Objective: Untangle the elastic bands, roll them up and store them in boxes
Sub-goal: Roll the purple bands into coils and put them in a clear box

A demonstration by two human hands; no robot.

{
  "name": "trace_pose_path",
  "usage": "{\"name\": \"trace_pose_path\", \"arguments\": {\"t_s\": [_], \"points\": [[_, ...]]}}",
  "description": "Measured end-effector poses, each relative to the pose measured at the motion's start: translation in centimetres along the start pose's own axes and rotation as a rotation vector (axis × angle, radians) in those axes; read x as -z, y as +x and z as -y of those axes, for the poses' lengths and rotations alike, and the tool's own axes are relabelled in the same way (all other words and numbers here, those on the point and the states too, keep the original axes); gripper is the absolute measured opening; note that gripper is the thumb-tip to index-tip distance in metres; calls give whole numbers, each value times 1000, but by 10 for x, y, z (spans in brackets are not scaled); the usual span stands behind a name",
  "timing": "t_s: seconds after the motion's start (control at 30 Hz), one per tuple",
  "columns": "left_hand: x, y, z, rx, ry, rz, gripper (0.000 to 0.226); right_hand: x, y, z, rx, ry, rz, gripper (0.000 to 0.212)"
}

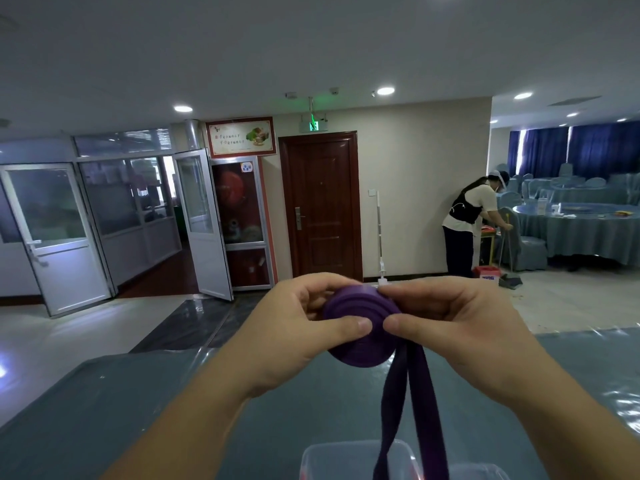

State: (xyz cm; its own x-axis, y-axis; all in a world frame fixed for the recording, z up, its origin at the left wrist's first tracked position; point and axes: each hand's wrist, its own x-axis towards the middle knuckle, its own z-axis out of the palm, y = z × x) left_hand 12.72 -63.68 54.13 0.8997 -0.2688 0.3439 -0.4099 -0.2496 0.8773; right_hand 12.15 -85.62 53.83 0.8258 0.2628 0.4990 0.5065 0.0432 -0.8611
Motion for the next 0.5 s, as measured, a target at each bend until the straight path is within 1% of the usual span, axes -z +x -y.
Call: {"name": "trace_pose_path", "arguments": {"t_s": [0.07,0.13,0.2,0.27,0.37,0.4,0.5], "points": [[1,0,0,-14,-39,-28,34,-1,0,0,22,-9,-48,34],[-2,0,3,10,-167,-77,34,-1,1,0,47,-12,-108,36],[-5,0,6,30,-250,-110,34,0,1,2,42,5,-117,36],[-4,0,5,23,-187,-78,37,3,1,4,30,-7,-90,33],[1,-1,-1,21,11,43,38,4,-1,5,21,-33,-47,26],[2,-1,-3,21,30,44,37,3,-1,4,32,-33,-53,25],[0,0,-4,4,1,-21,38,5,-1,3,40,-8,-80,31]]}}
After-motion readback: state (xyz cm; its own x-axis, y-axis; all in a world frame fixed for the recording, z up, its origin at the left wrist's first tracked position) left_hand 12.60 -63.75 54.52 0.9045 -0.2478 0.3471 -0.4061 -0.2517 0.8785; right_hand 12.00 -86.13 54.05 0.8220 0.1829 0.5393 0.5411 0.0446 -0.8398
